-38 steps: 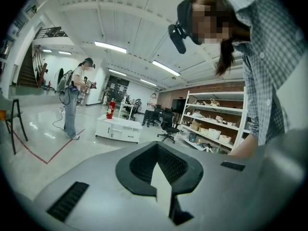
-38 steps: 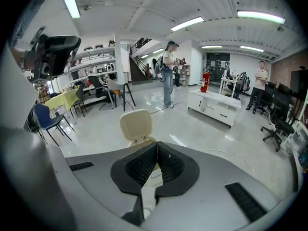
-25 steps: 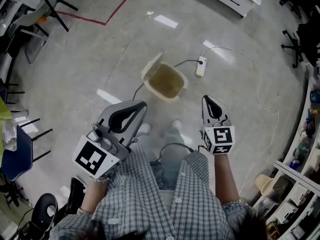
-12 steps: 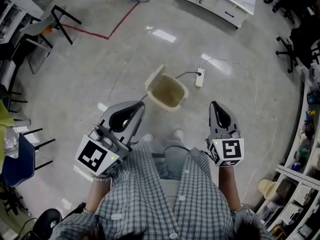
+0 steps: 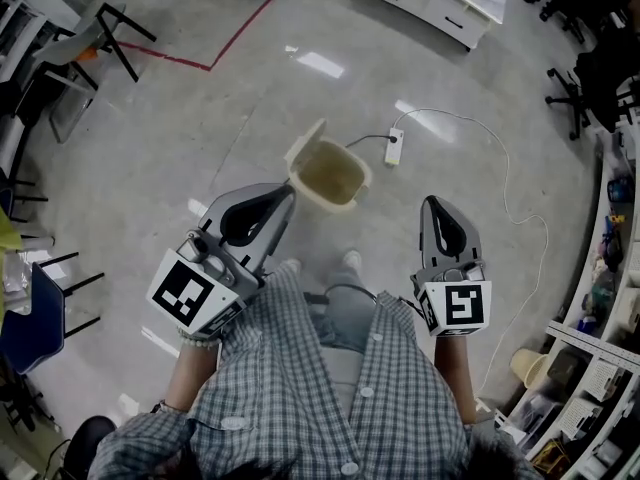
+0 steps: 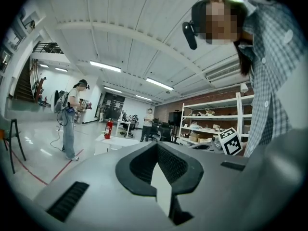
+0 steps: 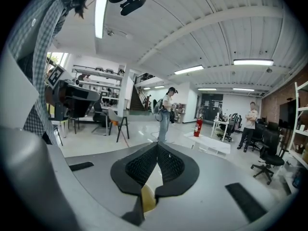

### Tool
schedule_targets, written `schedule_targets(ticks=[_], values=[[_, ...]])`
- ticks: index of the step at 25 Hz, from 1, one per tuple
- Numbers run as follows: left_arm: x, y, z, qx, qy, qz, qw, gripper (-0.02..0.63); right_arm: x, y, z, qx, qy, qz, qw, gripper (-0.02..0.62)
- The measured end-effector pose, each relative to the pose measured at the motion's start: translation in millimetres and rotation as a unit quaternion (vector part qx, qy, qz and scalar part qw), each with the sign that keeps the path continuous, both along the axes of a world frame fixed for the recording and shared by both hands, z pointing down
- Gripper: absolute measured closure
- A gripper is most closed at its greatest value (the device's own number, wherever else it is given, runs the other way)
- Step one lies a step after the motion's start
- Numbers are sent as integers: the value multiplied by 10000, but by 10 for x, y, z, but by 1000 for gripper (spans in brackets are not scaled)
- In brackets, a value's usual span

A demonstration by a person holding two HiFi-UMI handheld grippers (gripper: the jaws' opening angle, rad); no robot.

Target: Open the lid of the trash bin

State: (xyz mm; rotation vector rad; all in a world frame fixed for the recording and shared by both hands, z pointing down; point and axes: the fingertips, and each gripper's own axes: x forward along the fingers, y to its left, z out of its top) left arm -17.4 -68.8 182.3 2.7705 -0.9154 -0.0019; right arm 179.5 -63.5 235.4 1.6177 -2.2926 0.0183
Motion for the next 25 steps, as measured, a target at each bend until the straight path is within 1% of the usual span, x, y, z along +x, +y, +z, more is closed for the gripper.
schedule_targets(ticks=[4,7,13,17,19,22,25], values=[[17,3,-5,79,58,57,9999,607,-20,64,56,-135,66,51,9999,575],[57,21,5,64,58,111,9999,607,-19,92,67,-131,140,37,9998,575],[116,31,20,31,35,164,9999,607,1,93,21,11,59,33,10000,575],[89,35,39,27,-7,144,9999,607,-20,82,25,44,59,-1,10000,575],[84,43,44,37,-15,130,9999,607,-33,90,38,-21,31,10,10000,575],[84,64,56,-32,-43,118,9999,607,-56,106,66,-127,70,-32,9999,575],[58,55,76,-106,-85,107,9998,607,-100,76,51,-27,67,-121,9999,575]])
